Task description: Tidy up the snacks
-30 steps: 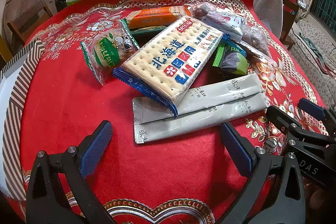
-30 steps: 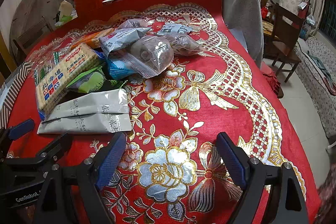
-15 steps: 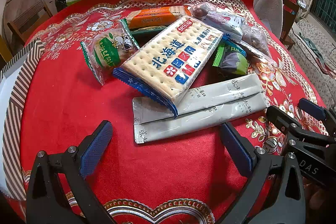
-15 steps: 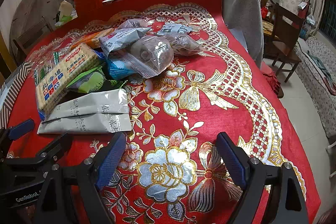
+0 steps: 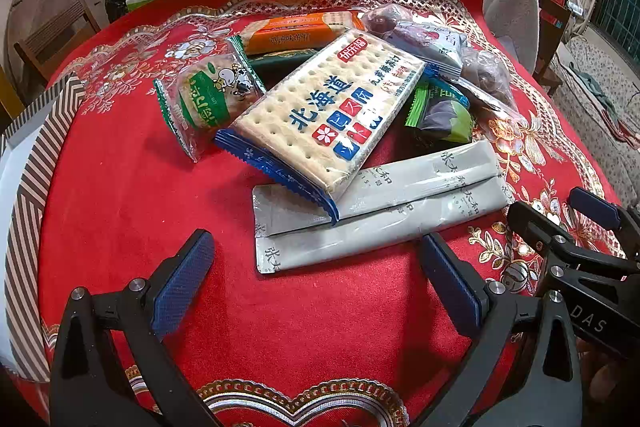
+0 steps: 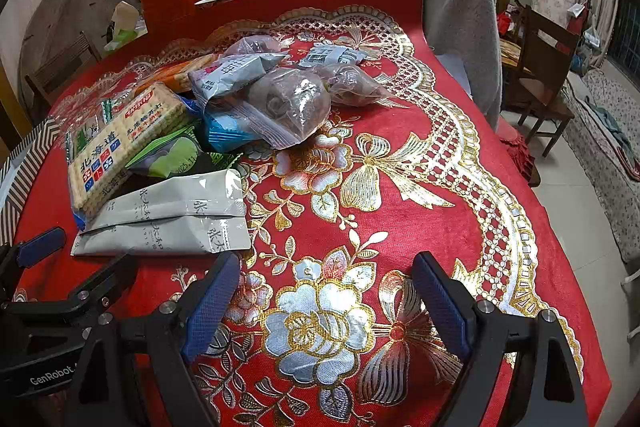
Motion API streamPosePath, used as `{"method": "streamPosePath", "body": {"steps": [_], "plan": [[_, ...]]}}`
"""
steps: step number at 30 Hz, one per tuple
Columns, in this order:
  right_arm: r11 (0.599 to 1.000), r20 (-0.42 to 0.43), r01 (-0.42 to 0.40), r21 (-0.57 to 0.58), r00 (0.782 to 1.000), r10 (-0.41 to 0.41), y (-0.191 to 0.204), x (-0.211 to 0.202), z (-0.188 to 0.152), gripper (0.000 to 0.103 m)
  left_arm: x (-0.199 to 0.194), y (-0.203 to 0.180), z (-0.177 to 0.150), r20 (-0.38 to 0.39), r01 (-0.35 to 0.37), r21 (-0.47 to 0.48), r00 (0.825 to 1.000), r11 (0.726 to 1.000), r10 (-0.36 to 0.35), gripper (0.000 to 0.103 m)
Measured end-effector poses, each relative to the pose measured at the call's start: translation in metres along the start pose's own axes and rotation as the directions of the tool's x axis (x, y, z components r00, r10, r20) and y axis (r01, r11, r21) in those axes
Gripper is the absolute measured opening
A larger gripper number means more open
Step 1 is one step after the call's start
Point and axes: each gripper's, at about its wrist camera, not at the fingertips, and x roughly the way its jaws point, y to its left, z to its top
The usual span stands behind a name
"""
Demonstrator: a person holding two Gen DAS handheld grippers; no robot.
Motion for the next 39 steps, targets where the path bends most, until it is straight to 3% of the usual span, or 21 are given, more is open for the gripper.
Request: {"method": "streamPosePath", "body": {"steps": [14, 19, 22, 25, 31, 34, 36, 39], "plan": [[1.0, 0.001, 0.0, 0.0, 1.0, 0.0, 0.0, 0.0, 0.0, 0.088, 0.0, 0.0, 0.001, -0.011, 0.002, 0.012, 1.0, 1.0, -0.002, 0.103], [1.0, -0.025, 0.013, 0.008, 1.0, -0.012, -0.001, 0.004, 0.0, 0.103, 0.003, 0.002, 0.008, -0.108, 0.03, 0.057, 0.994, 0.998, -0.024, 0.103], [1.0, -0.027, 0.015, 0.01, 1.0, -0.014, -0.001, 0.004, 0.0, 0.103, 0.003, 0.002, 0.007, -0.14, 0.045, 0.069, 0.99, 0.997, -0.035, 0.103], [1.0, -0.029, 0.014, 0.011, 0.999, -0.014, -0.001, 0.004, 0.001, 0.103, 0.002, 0.005, 0.008, -0.24, 0.089, 0.055, 0.968, 0.995, -0.073, 0.103], [1.0, -0.056, 0.016, 0.015, 0.998, -0.015, -0.001, 0.006, 0.004, 0.103, -0.001, 0.013, 0.008, -0.295, 0.086, 0.058, 0.953, 0.995, -0.065, 0.102], [0.999, -0.108, 0.029, 0.037, 0.994, -0.025, 0.0, 0.008, 0.009, 0.103, -0.004, 0.022, 0.009, -0.296, 0.088, 0.066, 0.953, 0.994, -0.064, 0.102], [0.998, -0.146, 0.033, 0.048, 0.989, -0.026, 0.001, 0.006, 0.011, 0.101, -0.011, 0.031, 0.011, -0.27, 0.072, 0.096, 0.962, 0.993, -0.044, 0.102], [0.997, -0.135, 0.007, 0.074, 0.991, 0.003, 0.004, -0.004, 0.009, 0.101, -0.021, 0.039, 0.01, -0.152, 0.023, 0.247, 0.988, 0.969, 0.015, 0.102]]}}
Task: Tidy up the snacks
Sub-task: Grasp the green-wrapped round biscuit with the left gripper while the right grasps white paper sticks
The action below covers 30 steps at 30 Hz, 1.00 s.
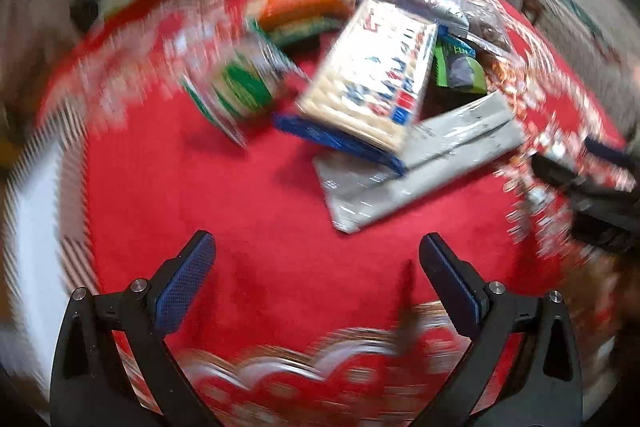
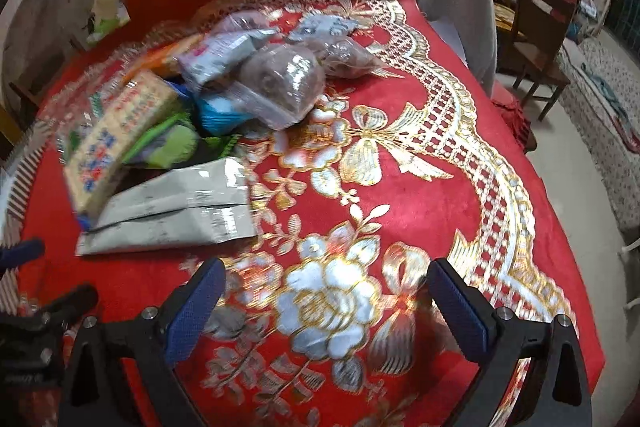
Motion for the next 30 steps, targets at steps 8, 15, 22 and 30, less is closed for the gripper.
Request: {"method": "streamPosePath", "body": {"steps": [8, 15, 22, 30], "plan": [[1.0, 0.001, -0.031, -0.002, 1.0, 0.031, 0.021, -0.023, -0.013, 0.1, 0.012, 0.039, 0.036, 0.076, 0.023, 0.233, 0.996, 0.972, -0.042, 0.102], [0.996, -0.013, -0.091, -0.014, 0.996, 0.091, 0.037, -0.037, -0.005, 0.093, 0.035, 0.054, 0.086, 0.067, 0.055, 0.276, 0.995, 0.96, -0.076, 0.102], [0.972, 0.034, -0.212, 0.1, 0.977, 0.21, 0.04, -0.05, 0.021, 0.093, 0.054, 0.039, 0.101, 0.036, 0.083, 0.378, 0.994, 0.922, -0.104, 0.102], [0.905, -0.048, -0.326, 0.273, 0.935, 0.351, 0.055, -0.021, 0.035, 0.088, 0.059, 0.049, 0.092, -0.02, 0.152, 0.28, 0.988, 0.948, -0.152, 0.048]]}}
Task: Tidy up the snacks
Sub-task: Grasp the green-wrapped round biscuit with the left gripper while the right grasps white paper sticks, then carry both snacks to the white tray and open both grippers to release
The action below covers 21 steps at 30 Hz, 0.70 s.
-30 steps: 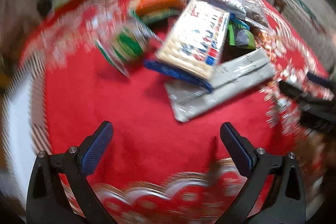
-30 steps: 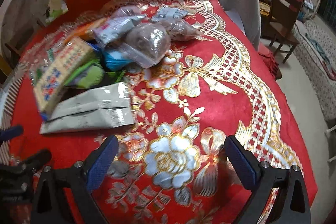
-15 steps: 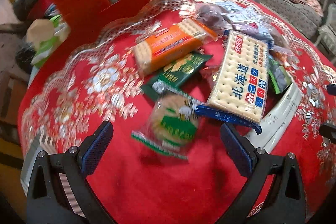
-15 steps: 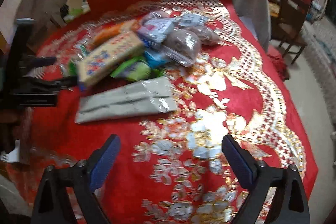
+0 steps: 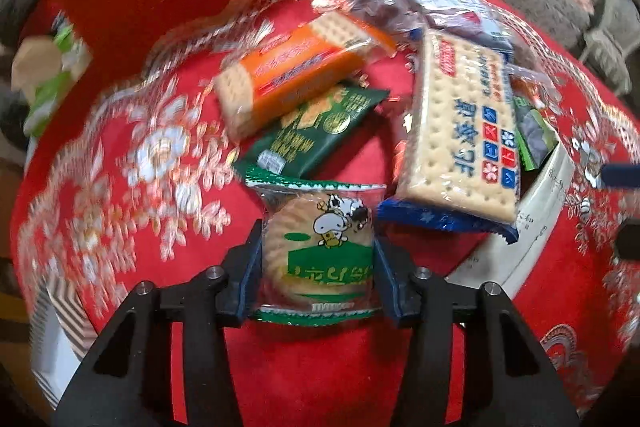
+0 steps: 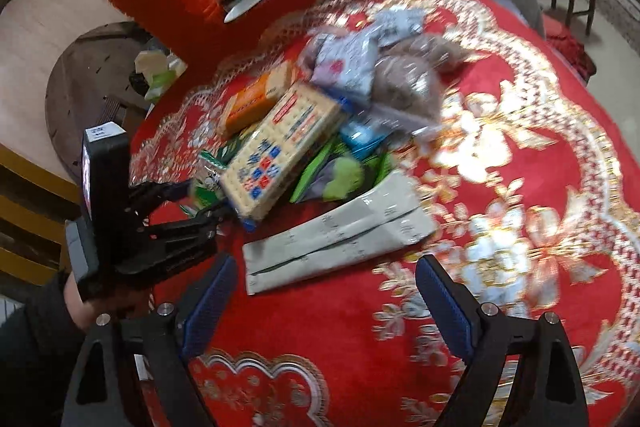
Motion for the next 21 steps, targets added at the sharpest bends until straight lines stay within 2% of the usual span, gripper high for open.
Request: {"method": "streamPosePath", "body": {"steps": [3, 5, 6, 8, 11, 14, 17, 21], "plan": [[0.998, -0.05, -0.039, 0.058, 0.998, 0.042, 0.007, 0.019, 0.002, 0.084, -0.005, 0.007, -0.009, 0.012, 0.016, -0.068, 1.0, 0.998, -0.015, 0.048], [0.991, -0.079, -0.067, 0.118, 0.994, 0.077, 0.006, 0.035, 0.006, 0.078, -0.014, 0.014, -0.016, 0.038, 0.046, -0.132, 0.998, 0.99, -0.041, 0.048], [0.99, -0.087, -0.055, 0.129, 0.994, 0.066, 0.006, 0.04, 0.006, 0.077, -0.02, 0.017, -0.02, 0.058, 0.073, -0.168, 0.996, 0.983, -0.064, 0.048], [0.991, -0.09, 0.025, 0.134, 0.996, -0.013, 0.008, 0.05, 0.01, 0.077, -0.034, 0.025, -0.028, 0.107, 0.153, -0.241, 0.986, 0.958, -0.13, 0.048], [0.992, -0.068, 0.098, 0.077, 0.993, -0.092, 0.022, 0.058, 0.019, 0.077, -0.051, 0.027, -0.043, 0.158, 0.221, -0.298, 0.971, 0.929, -0.18, 0.048], [0.982, -0.057, 0.189, 0.025, 0.981, -0.187, 0.036, 0.069, 0.027, 0.077, -0.061, 0.021, -0.054, 0.17, 0.237, -0.325, 0.967, 0.915, -0.19, 0.048], [0.963, -0.034, 0.265, -0.049, 0.963, -0.267, 0.048, 0.081, 0.032, 0.077, -0.068, 0.013, -0.064, 0.163, 0.228, -0.344, 0.97, 0.911, -0.181, 0.048], [0.942, -0.006, 0.32, -0.103, 0.946, -0.323, 0.052, 0.094, 0.044, 0.076, -0.068, 0.003, -0.078, 0.134, 0.218, -0.366, 0.974, 0.905, -0.181, 0.048]]}}
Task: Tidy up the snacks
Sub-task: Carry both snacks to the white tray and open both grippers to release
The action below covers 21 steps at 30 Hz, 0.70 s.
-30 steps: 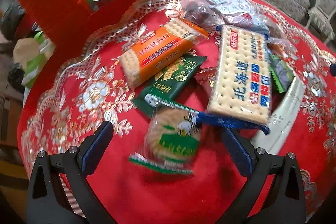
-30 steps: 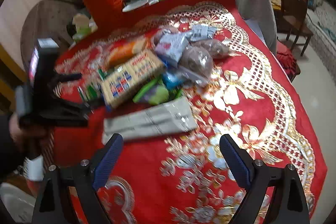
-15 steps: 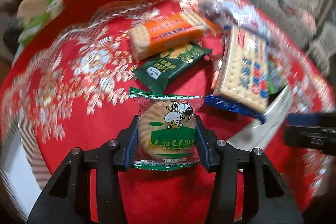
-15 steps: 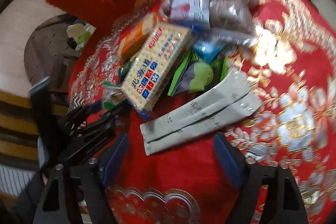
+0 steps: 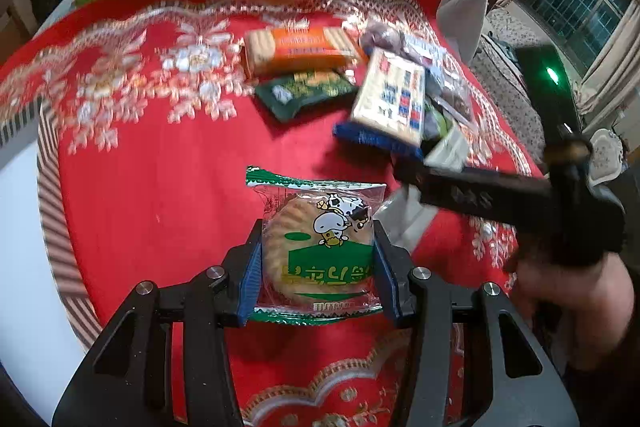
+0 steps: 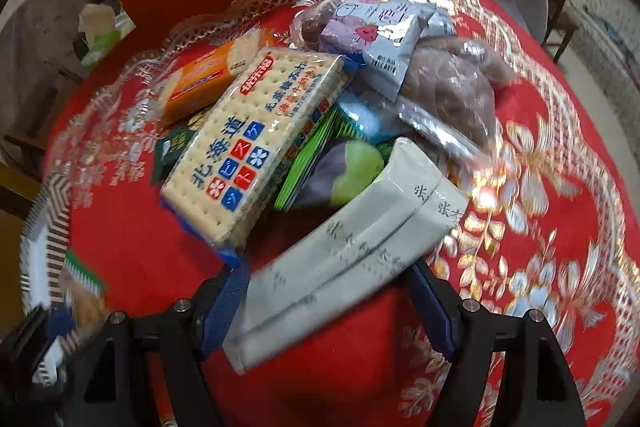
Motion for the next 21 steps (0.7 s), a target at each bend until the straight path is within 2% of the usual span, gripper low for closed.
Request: {"method": "streamPosePath", "body": {"steps": [3, 5, 9, 10, 11, 14, 21], "plan": [[0.994, -0.008, 0.056, -0.094, 0.998, -0.057, 0.008, 0.006, 0.004, 0.071, -0.004, -0.004, -0.007, 0.003, -0.007, -0.009, 1.0, 1.0, 0.007, 0.048], [0.99, -0.001, 0.063, -0.126, 0.998, -0.064, 0.006, 0.004, -0.003, 0.056, -0.008, -0.006, -0.009, 0.011, -0.006, -0.02, 1.0, 1.0, 0.006, 0.048], [0.988, 0.006, -0.007, -0.154, 1.0, 0.008, -0.013, -0.005, -0.016, 0.035, -0.011, -0.01, -0.013, 0.018, -0.018, -0.048, 1.0, 0.999, 0.019, 0.048], [0.99, -0.002, -0.078, -0.116, 0.997, 0.078, -0.025, -0.008, -0.018, 0.03, -0.012, -0.011, -0.015, 0.019, -0.017, -0.059, 1.0, 0.998, 0.018, 0.048], [0.986, -0.005, -0.143, -0.08, 0.99, 0.143, -0.038, -0.014, -0.024, 0.029, -0.013, -0.013, -0.016, 0.022, -0.016, -0.065, 1.0, 0.998, 0.017, 0.048], [0.967, 0.005, -0.254, -0.029, 0.967, 0.255, -0.068, -0.027, -0.037, 0.029, -0.013, -0.019, -0.021, 0.019, -0.014, -0.08, 1.0, 0.997, 0.015, 0.048], [0.904, 0.01, -0.427, -0.018, 0.904, 0.427, -0.096, -0.052, -0.058, 0.029, -0.015, -0.036, -0.035, 0.023, -0.016, -0.137, 1.0, 0.99, 0.02, 0.048]]}}
